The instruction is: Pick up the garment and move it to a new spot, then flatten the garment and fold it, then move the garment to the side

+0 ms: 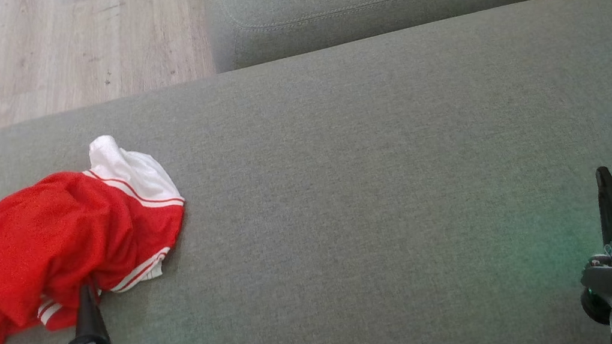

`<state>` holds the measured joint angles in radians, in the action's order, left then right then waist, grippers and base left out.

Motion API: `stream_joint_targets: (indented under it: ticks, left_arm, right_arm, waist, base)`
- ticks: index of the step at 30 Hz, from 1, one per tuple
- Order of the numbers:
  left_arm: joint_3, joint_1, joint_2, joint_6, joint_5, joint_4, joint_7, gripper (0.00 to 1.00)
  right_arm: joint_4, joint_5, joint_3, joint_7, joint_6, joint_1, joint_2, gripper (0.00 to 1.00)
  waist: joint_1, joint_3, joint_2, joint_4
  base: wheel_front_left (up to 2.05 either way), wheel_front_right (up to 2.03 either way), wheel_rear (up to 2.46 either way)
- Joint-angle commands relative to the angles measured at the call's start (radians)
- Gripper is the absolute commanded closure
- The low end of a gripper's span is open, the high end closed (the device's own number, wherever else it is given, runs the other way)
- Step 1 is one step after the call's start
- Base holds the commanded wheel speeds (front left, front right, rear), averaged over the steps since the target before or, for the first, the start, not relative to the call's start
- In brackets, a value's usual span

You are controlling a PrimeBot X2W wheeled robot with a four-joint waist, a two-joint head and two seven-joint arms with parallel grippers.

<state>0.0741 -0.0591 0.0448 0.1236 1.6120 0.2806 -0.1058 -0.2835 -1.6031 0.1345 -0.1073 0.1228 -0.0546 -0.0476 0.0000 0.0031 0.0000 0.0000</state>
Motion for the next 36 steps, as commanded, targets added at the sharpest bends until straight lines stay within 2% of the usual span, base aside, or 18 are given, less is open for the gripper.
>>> stream_joint_targets:
  ticks: [1, 36]
  left_arm:
    - [0.039, -0.049, 0.005, 0.007, -0.003, -0.036, -0.007, 1.0]
    - [0.039, -0.049, 0.005, 0.007, -0.003, -0.036, -0.007, 1.0]
  right_arm:
    - [0.039, -0.006, -0.021, -0.006, 0.008, -0.053, -0.003, 1.0]
    - [0.039, -0.006, -0.021, -0.006, 0.008, -0.053, -0.003, 1.0]
  waist:
    - [0.0, 0.0, 0.0, 0.0]
    - [0.0, 0.0, 0.0, 0.0]
  base:
    - [0.0, 0.0, 0.0]
    - [0.0, 0.0, 0.0]
